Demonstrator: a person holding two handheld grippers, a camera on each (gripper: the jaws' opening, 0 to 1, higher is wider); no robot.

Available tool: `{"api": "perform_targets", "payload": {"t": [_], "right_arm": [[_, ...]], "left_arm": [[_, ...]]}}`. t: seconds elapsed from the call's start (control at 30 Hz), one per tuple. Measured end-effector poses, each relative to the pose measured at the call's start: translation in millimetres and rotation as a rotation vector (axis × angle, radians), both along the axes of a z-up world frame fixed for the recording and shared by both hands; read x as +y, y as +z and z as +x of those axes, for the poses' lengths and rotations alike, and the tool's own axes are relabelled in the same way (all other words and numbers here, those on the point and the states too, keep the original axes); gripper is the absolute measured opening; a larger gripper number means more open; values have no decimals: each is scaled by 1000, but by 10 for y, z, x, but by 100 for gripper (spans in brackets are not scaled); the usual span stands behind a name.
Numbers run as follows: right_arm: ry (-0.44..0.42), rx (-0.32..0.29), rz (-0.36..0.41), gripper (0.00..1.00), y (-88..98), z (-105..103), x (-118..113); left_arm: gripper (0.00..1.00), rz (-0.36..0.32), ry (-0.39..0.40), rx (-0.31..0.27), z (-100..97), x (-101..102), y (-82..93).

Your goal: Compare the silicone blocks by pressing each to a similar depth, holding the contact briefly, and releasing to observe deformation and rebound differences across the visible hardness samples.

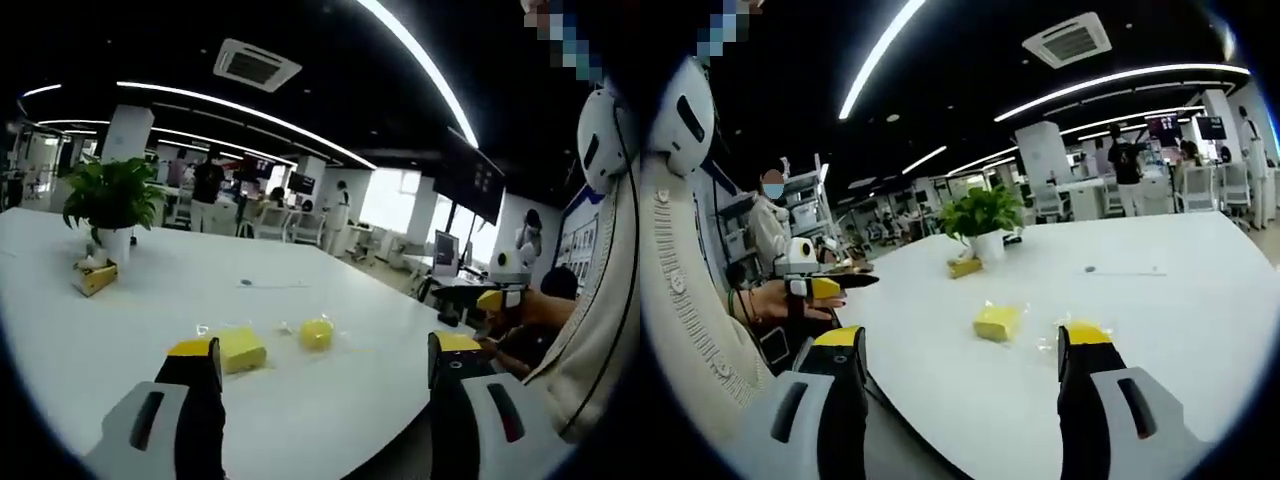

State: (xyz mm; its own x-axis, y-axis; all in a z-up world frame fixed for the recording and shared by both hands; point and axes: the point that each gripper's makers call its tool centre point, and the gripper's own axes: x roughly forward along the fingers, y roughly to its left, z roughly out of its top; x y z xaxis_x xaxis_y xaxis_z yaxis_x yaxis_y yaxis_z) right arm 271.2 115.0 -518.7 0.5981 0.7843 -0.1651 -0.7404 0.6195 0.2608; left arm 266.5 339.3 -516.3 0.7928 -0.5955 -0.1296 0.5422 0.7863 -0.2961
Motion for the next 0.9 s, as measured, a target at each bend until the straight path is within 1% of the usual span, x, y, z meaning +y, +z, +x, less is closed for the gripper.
{"api": "perform_targets", "payload": {"t": [0.3, 0.53, 0.67, 0.9], "right_arm": [[-4, 2, -2, 72, -11, -38, -32], [4, 3, -2, 71, -19, -53, -28], [10, 10, -15, 71, -44, -61, -27], [17, 12, -25, 71, -37, -46, -29]], "left_arm": [[83, 1, -15, 0, -34, -66, -11], [83, 1, -12, 2, -68, -65, -11], [83, 3, -7, 5, -84, -49, -15], [83, 1, -4, 10, -77, -30, -19]]}}
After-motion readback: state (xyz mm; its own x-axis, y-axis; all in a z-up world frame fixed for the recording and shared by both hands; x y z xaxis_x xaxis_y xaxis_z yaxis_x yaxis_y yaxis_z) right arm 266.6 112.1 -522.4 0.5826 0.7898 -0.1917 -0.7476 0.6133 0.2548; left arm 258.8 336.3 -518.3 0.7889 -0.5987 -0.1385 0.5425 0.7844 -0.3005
